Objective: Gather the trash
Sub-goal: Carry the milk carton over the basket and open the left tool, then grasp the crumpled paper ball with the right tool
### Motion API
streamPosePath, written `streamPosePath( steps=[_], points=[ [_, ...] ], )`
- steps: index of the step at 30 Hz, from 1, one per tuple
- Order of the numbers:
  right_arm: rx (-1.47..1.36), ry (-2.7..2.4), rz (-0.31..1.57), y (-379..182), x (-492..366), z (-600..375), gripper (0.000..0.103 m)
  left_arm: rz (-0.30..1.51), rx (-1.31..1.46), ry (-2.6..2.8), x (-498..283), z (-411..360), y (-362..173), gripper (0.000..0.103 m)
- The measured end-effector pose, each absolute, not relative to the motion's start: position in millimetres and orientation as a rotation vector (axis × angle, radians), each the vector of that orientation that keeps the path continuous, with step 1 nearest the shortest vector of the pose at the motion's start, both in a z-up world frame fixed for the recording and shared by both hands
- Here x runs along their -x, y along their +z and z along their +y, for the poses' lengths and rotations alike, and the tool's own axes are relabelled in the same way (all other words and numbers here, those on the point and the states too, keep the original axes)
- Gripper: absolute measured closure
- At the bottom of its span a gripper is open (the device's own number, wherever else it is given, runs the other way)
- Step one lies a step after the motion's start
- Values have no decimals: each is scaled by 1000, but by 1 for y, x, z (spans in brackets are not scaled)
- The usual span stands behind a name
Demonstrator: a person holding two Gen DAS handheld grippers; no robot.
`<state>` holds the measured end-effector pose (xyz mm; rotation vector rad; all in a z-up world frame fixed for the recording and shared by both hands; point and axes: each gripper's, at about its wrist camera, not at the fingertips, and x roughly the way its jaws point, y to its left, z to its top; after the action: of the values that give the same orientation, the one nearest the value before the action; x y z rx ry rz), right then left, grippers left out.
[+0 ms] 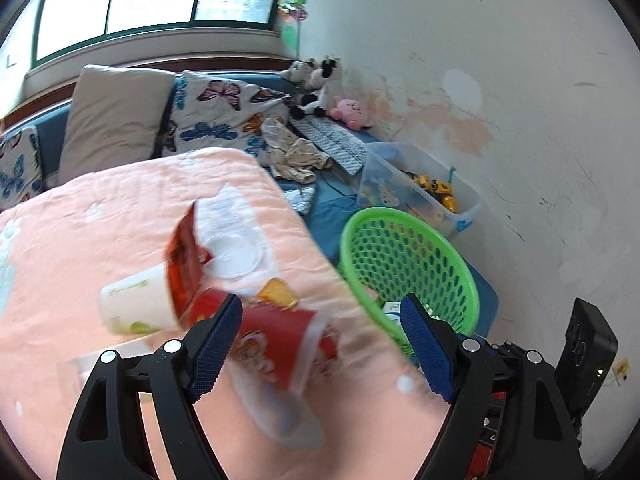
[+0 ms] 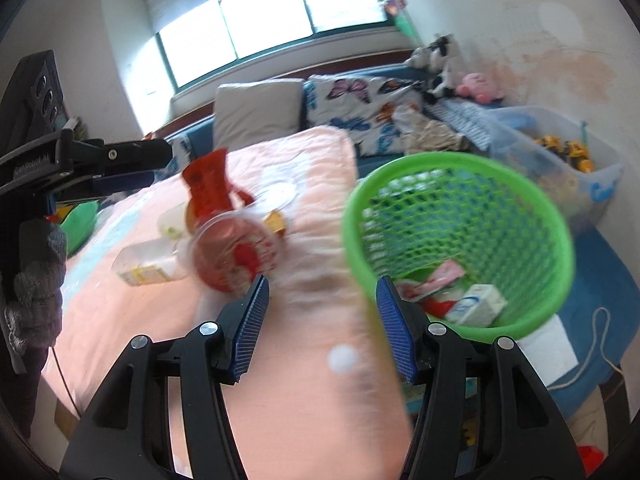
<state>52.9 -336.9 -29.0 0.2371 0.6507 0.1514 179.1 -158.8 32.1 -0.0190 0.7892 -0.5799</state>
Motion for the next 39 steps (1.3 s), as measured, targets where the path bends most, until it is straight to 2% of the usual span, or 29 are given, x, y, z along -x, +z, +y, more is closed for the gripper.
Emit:
streamPosePath(
  steps=[27,39],
  points=[
    [-172,299,779,-59,-129,-273,47,838,-15,-419,-173,-40,-12,25],
    [-134,287,774,-59,-127,-271,61,857,-115,-423,-185,-29,-27,21]
  ],
)
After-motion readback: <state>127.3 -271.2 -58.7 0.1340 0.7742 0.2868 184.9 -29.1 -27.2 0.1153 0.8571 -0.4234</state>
